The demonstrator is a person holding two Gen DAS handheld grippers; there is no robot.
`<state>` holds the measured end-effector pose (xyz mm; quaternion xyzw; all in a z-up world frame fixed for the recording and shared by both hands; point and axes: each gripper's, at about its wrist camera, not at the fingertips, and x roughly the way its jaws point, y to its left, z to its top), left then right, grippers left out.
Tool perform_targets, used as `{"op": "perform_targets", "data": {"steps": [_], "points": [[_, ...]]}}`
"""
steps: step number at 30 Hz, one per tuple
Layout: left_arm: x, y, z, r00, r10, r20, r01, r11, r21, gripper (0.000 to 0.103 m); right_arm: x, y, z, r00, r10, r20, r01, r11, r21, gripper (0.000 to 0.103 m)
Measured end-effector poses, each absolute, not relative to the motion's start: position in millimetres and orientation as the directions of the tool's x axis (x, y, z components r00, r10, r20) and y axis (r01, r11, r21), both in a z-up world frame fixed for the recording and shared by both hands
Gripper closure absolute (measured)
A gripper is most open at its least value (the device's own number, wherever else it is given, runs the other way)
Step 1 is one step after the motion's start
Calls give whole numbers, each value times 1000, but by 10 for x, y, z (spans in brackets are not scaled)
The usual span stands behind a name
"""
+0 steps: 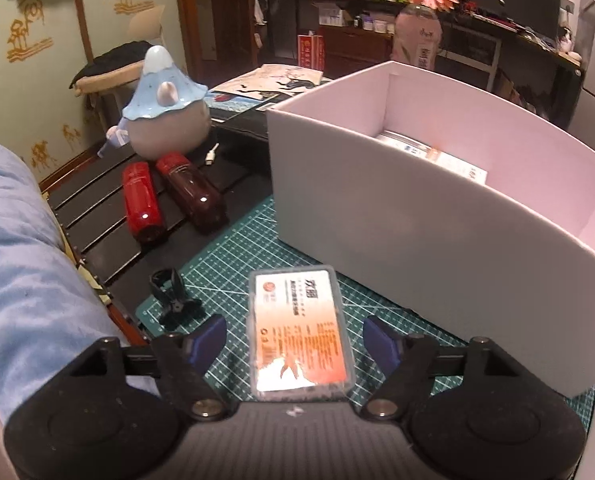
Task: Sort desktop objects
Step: 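Close the right gripper on the clear orange-labelled case, then lift the case with the right gripper and carry it over the white box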
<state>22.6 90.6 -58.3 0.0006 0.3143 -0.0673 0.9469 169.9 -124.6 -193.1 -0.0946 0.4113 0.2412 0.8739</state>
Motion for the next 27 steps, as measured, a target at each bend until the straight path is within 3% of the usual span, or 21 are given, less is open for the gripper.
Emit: {"op": "perform_targets", "data": {"steps": [22, 25, 27], "points": [[236, 885, -586, 784, -127, -608, 127, 991, -43, 0, 1830, -1162, -2156, 523, 334, -784, -540, 842, -2, 31], [235, 885, -583, 784, -126, -608, 126, 991, -43, 0, 1832, -1172, -2145, 521, 341, -783, -538, 843, 9, 44], [239, 887, -585, 784, -126, -608, 126, 991, -43, 0, 1831, -1175, -2134, 522, 339, -783, -534, 846, 10, 46]]}}
